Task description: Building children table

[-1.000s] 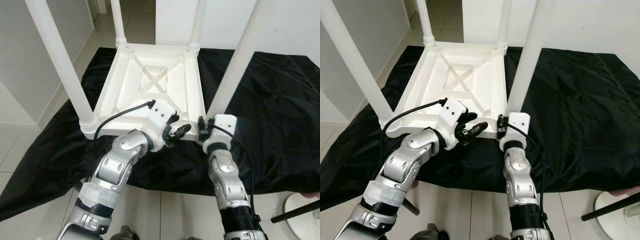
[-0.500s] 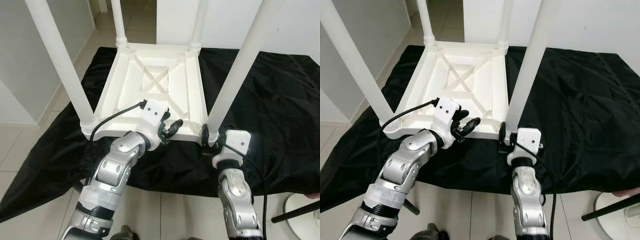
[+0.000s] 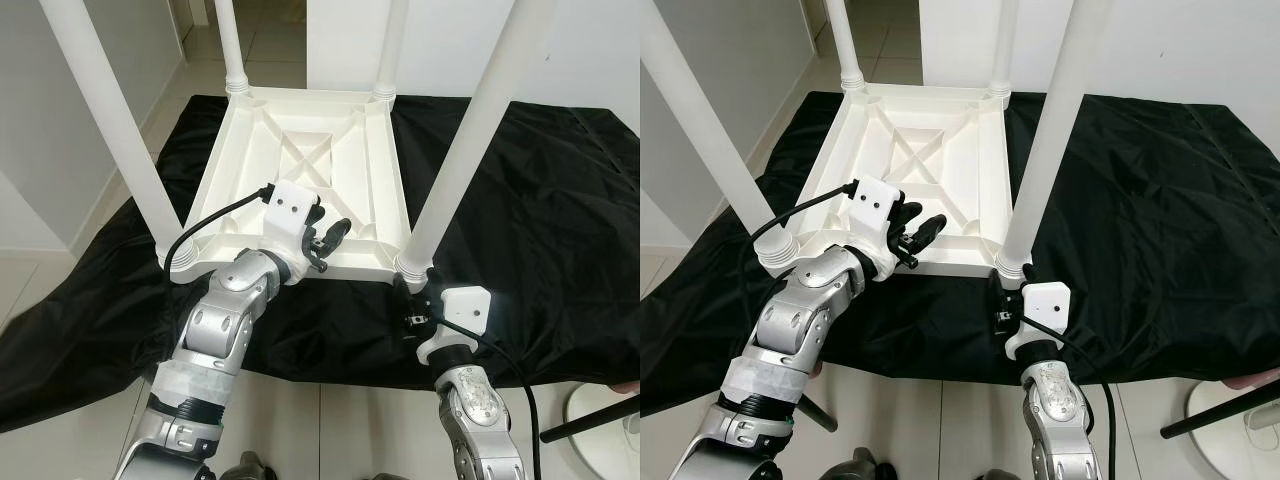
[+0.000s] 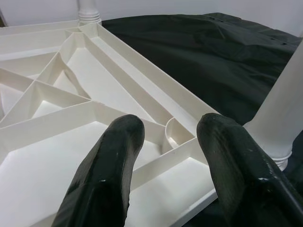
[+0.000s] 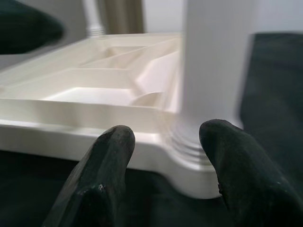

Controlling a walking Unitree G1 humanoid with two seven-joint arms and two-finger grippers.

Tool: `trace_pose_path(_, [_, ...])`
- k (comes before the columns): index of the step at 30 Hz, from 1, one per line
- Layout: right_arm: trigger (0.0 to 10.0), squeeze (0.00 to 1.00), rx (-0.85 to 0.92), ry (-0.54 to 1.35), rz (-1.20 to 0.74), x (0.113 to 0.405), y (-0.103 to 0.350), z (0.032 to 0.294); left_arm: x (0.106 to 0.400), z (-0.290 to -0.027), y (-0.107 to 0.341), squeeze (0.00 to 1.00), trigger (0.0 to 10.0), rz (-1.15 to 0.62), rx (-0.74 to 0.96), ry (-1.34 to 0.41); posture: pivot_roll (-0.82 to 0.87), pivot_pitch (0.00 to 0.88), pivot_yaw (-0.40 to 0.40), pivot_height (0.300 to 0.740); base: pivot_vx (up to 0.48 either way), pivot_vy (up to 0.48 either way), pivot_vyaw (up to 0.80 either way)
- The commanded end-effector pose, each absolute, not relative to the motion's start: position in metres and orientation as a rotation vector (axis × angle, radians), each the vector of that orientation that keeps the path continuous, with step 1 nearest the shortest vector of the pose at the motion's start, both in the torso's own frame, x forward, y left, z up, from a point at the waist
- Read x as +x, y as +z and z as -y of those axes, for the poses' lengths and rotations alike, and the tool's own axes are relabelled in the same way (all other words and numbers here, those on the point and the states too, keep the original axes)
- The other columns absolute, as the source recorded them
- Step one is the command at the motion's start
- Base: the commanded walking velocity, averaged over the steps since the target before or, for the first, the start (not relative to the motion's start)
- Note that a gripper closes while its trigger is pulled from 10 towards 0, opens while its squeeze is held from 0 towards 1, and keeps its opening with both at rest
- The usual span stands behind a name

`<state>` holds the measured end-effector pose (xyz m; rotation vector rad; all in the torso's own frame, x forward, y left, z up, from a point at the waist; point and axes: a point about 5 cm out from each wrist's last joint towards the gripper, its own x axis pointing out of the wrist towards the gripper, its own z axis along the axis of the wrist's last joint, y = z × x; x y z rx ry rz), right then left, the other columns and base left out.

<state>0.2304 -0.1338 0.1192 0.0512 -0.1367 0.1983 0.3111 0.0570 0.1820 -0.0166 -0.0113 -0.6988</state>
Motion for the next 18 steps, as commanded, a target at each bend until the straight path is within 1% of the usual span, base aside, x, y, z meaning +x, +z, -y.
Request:
trace_pose_path(1, [10.0, 0.00, 0.097, 0.241, 0.132, 0.232, 0.122, 0.130, 0.312, -0.057, 0.188, 0.00, 10.0, 0.022, -0.016, -0.675, -0.04, 0.018, 0.043, 0.740, 0.000, 0.000, 0.00])
trace_pose_path(2, [10.0, 0.00, 0.097, 0.241, 0.132, 0.232, 0.122, 0.130, 0.312, -0.057, 0.188, 0.00, 10.0, 0.022, -0.016, -0.675, -0.04, 0.018, 0.043, 0.740, 0.000, 0.000, 0.00])
trace_pose_path(4, [10.0, 0.00, 0.169, 0.303, 0.116, 0.235, 0.122, 0.127, 0.305, -0.053, 0.188, 0.00, 10.0, 0.032, -0.005, -0.730, -0.04, 0.015, 0.044, 0.740, 0.000, 0.000, 0.00])
trace_pose_path(5, [10.0, 0.00, 0.169, 0.303, 0.116, 0.235, 0.122, 0.127, 0.305, -0.053, 0.188, 0.00, 10.0, 0.032, -0.005, -0.730, -0.04, 0.015, 0.044, 0.740, 0.000, 0.000, 0.00])
trace_pose_path(7, [10.0, 0.00, 0.247, 0.373, 0.103, 0.240, 0.124, 0.125, 0.295, -0.047, 0.186, 0.00, 10.0, 0.041, 0.022, -0.812, -0.03, 0.012, 0.043, 0.740, 0.000, 0.000, 0.00])
trace_pose_path(11, [10.0, 0.00, 0.263, 0.405, 0.103, 0.243, 0.125, 0.125, 0.289, -0.045, 0.184, 0.00, 10.0, 0.039, 0.041, -0.854, -0.02, 0.011, 0.043, 0.740, 0.000, 0.000, 0.00])
trace_pose_path(15, [10.0, 0.00, 0.241, 0.411, 0.116, 0.247, 0.127, 0.127, 0.286, -0.044, 0.182, 0.00, 10.0, 0.031, 0.042, -0.885, -0.02, 0.009, 0.042, 0.740, 0.000, 0.000, 0.00])
trace_pose_path(17, [10.0, 0.00, 0.232, 0.394, 0.129, 0.253, 0.129, 0.132, 0.275, -0.038, 0.179, 0.00, 10.0, 0.023, 0.068, -0.975, -0.02, 0.007, 0.043, 0.740, 0.000, 0.000, 0.00])
trace_pose_path(18, [10.0, 0.00, 0.232, 0.394, 0.129, 0.253, 0.129, 0.132, 0.275, -0.038, 0.179, 0.00, 10.0, 0.023, 0.068, -0.975, -0.02, 0.007, 0.043, 0.740, 0.000, 0.000, 0.00])
